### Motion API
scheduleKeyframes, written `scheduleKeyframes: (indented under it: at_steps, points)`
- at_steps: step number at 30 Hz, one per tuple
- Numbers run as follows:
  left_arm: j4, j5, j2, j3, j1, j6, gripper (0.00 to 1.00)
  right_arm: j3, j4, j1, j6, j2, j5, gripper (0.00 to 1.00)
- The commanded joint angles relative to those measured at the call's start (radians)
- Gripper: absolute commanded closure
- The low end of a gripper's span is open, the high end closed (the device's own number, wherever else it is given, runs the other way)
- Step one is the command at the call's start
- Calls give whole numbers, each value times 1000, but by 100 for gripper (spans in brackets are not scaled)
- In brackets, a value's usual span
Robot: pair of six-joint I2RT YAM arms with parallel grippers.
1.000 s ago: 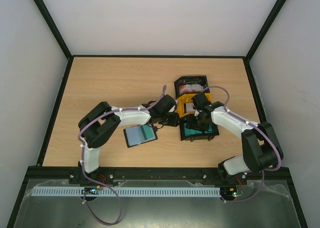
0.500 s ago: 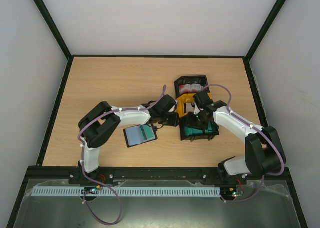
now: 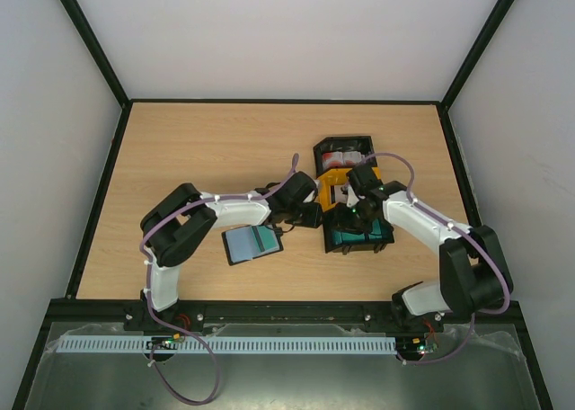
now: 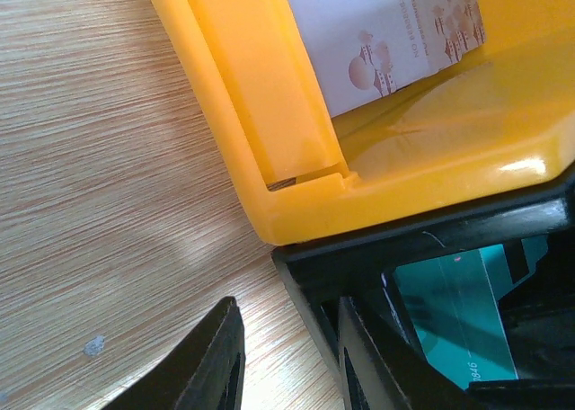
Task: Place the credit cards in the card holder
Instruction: Pick up the credit card from the storage box.
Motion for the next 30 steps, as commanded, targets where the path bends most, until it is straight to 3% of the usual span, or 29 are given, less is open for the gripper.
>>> scheduleKeyframes:
  at_steps: [1,11,18,30]
  points:
    - [-21,-43,-9,-27,-3,-8,69,1,-26,2,-23,32,-40,75]
    - [-21,-55,-16,-32,1,-14,69,16,-17,2,-12,77,11,73]
    - [-15,-76,-52,-59,9,-21,69,64,-20,2,-1,71,63,97]
    - [24,-112,-149,-131,15,-53,63,145,-134,2,13,-8,155,98]
